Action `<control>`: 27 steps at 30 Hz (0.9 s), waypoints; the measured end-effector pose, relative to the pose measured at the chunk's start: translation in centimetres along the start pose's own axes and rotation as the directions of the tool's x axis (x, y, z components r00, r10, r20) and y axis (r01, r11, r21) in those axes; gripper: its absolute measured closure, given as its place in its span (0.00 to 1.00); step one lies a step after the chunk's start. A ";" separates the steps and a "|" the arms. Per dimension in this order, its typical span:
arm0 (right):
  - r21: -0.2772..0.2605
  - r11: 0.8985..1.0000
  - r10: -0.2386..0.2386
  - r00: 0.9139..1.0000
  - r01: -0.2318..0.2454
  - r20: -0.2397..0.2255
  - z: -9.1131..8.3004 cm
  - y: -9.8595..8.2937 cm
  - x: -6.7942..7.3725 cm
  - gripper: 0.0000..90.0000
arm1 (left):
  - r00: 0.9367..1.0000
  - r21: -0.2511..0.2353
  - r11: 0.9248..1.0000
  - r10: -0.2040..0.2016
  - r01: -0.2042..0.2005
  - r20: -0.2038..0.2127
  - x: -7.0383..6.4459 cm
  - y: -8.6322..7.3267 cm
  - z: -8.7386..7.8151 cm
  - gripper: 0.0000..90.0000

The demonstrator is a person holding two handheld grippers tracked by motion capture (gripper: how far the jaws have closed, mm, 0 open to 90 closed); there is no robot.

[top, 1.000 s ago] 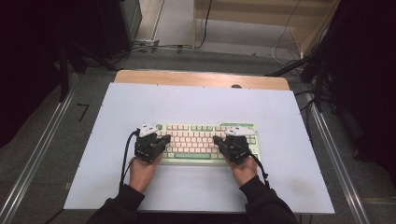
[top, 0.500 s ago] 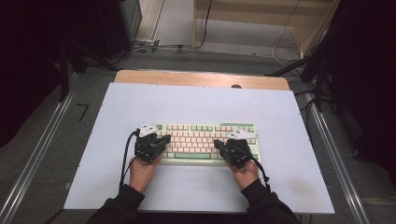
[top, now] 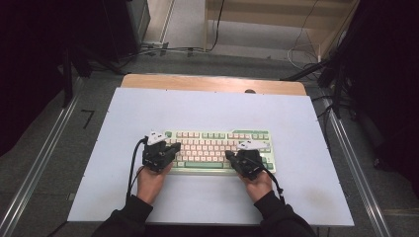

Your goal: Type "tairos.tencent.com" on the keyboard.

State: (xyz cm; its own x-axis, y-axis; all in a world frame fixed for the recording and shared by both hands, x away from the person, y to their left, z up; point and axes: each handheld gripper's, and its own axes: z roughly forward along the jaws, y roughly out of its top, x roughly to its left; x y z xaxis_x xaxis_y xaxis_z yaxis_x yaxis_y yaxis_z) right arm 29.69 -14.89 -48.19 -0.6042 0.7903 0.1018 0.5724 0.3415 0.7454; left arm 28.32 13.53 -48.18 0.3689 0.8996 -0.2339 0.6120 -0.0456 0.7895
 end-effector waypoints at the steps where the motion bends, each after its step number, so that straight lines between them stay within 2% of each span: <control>1: 0.001 1.000 0.000 1.000 0.000 -0.001 0.0 0.0 0.0 0.98 | 1.000 0.000 1.000 -0.001 0.001 0.000 0.0 0.0 0.0 1.00; 23: 0.027 0.999 -0.019 1.000 0.018 0.013 0.5 -0.6 0.2 0.98 | 1.000 -0.001 1.000 -0.001 0.001 -0.001 0.1 0.0 0.0 1.00; 27: 0.015 1.000 -0.010 1.000 0.010 0.010 0.3 -0.5 0.1 0.98 | 1.000 -0.004 1.000 -0.004 0.004 -0.001 0.1 0.0 -0.1 1.00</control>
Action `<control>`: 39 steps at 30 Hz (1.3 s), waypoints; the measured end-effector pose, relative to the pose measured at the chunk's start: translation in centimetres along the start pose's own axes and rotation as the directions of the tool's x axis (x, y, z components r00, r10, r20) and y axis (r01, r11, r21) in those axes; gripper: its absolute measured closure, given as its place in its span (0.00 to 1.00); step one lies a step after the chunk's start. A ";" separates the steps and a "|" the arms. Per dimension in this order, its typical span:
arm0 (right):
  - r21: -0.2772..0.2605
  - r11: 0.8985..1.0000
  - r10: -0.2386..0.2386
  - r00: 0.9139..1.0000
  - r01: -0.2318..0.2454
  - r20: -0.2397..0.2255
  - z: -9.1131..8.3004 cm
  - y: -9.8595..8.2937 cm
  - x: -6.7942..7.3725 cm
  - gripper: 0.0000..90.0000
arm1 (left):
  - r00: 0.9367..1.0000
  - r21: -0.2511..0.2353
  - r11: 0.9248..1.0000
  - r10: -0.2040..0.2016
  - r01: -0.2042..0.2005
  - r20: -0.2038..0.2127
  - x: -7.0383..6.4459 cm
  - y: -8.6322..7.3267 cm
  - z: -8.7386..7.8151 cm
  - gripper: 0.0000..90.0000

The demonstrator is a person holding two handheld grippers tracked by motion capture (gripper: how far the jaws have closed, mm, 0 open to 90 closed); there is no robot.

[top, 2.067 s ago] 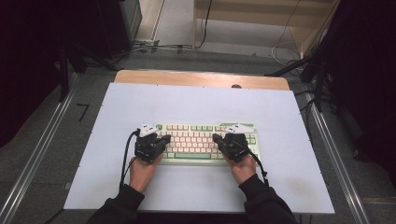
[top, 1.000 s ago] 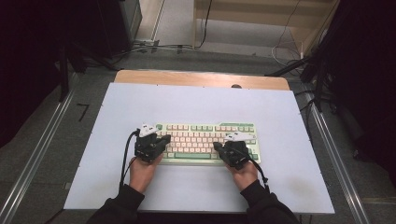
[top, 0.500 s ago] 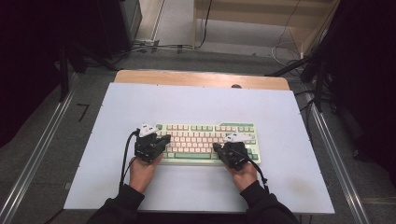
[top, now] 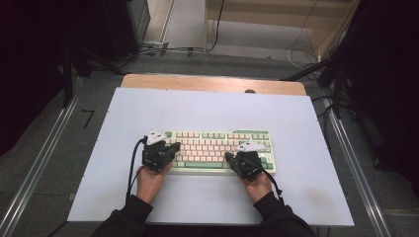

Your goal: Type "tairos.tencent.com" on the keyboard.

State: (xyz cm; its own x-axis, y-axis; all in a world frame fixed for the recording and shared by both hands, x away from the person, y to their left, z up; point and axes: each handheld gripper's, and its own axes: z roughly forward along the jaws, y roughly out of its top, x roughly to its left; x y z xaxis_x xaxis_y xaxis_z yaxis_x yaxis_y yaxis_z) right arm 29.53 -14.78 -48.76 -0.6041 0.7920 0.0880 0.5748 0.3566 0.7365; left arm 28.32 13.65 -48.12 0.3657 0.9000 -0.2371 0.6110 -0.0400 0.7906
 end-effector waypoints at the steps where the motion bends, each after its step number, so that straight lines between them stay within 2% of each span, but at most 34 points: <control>1: -0.009 1.000 0.005 1.000 -0.005 -0.001 -0.2 0.1 0.0 0.98 | 1.000 0.000 1.000 0.000 0.000 0.000 0.0 0.0 0.0 1.00; 6: -0.042 0.999 0.015 1.000 -0.015 -0.006 -0.8 0.5 -0.2 0.98 | 1.000 0.001 1.000 0.001 -0.001 0.002 0.0 0.0 0.0 1.00; 22: -0.055 0.998 0.020 1.000 -0.021 -0.009 -0.9 0.9 -0.3 0.98 | 1.000 0.006 1.000 0.008 -0.009 0.007 -0.3 -0.1 0.1 1.00; 39: -0.053 0.998 0.016 1.000 -0.016 -0.014 -0.4 1.2 -0.1 0.98 | 0.999 0.007 1.000 0.022 -0.022 0.040 -1.8 0.4 1.0 1.00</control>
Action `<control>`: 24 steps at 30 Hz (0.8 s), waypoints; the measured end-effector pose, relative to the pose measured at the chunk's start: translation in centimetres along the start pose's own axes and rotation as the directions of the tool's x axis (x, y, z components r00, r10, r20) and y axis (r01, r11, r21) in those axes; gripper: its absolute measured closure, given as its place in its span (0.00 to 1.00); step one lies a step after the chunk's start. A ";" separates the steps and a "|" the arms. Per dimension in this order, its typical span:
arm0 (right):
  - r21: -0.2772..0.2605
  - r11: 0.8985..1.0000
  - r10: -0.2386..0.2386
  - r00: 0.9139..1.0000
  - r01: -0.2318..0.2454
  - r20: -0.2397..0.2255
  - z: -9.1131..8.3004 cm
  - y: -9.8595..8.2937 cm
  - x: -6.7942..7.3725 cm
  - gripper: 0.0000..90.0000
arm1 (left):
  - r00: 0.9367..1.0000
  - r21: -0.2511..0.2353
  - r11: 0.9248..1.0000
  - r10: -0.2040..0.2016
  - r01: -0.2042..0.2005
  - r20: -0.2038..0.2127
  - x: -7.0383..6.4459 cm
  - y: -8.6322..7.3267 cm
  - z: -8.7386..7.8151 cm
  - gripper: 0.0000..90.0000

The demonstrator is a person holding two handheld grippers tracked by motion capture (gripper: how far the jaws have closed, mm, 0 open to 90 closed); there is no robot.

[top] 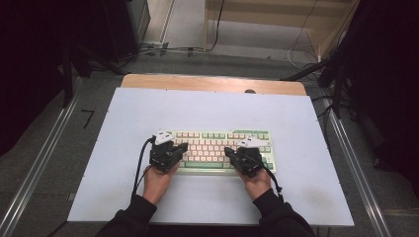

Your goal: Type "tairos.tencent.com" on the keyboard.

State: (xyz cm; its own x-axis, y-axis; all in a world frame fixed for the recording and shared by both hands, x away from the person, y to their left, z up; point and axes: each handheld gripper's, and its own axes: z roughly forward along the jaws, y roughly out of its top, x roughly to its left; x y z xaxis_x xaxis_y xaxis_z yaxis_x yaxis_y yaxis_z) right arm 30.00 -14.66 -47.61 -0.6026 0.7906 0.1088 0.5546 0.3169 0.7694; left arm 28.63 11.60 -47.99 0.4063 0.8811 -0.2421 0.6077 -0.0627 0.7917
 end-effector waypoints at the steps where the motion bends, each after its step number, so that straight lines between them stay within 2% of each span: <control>1: -0.001 1.000 0.001 1.000 -0.001 0.000 0.0 0.0 0.0 0.98 | 1.000 0.000 1.000 0.001 -0.001 0.003 -0.1 0.0 0.1 1.00; 17: -0.008 1.000 0.003 1.000 -0.003 -0.001 0.2 0.3 0.2 0.98 | 0.999 0.014 0.999 0.029 -0.029 0.014 -1.7 0.7 2.2 1.00; 24: -0.010 1.000 0.003 1.000 -0.003 -0.003 0.2 0.4 0.2 0.98 | 0.999 0.028 0.999 0.039 -0.039 0.014 -2.0 0.7 2.9 1.00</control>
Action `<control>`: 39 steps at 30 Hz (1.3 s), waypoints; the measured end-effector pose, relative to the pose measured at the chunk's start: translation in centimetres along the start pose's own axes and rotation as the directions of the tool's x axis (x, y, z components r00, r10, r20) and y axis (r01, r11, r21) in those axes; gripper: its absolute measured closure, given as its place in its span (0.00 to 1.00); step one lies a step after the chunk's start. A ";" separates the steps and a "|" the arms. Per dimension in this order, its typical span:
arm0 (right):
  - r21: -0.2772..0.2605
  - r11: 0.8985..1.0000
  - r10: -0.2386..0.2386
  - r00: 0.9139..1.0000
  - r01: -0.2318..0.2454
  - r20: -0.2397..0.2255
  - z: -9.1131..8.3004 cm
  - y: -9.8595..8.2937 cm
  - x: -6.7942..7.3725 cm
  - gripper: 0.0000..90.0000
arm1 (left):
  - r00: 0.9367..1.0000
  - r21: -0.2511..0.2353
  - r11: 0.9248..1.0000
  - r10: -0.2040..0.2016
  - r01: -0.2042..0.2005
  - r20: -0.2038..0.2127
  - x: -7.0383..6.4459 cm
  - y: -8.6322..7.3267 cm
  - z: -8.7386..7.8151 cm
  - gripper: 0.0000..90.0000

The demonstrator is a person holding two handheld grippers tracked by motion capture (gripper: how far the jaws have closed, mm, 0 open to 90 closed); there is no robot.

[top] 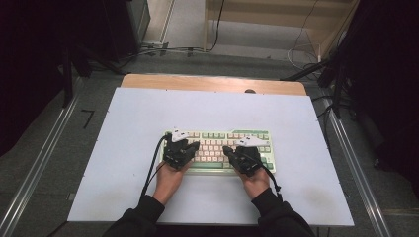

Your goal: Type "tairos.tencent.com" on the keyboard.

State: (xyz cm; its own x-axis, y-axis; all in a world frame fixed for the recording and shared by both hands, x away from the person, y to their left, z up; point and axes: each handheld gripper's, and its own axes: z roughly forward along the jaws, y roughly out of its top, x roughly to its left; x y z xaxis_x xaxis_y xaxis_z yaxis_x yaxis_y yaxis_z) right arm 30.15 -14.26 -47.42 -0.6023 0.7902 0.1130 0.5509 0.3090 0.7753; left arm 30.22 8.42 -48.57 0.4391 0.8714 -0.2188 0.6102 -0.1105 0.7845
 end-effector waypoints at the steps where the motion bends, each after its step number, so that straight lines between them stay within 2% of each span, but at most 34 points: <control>1: -0.001 1.000 0.000 1.000 0.000 -0.001 0.0 0.0 0.0 0.98 | 1.000 0.001 1.000 0.001 -0.001 -0.001 0.0 0.0 0.0 1.00; 31: 0.001 1.000 0.000 1.000 0.000 -0.002 0.0 0.0 0.0 0.98 | 1.000 0.024 1.000 0.008 -0.007 -0.014 -0.2 0.2 1.0 1.00; 39: 0.004 1.000 -0.003 1.000 0.003 -0.003 0.1 0.0 0.1 0.98 | 1.000 0.048 0.999 0.012 -0.011 -0.013 -0.3 0.2 1.2 1.00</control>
State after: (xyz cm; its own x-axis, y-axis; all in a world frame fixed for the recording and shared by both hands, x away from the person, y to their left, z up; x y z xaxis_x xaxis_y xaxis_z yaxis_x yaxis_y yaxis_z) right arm 30.14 -14.12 -47.47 -0.6061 0.7874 0.1126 0.5514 0.3139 0.7729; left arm 30.97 7.60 -49.07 0.4379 0.8760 -0.2022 0.6360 -0.1429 0.7583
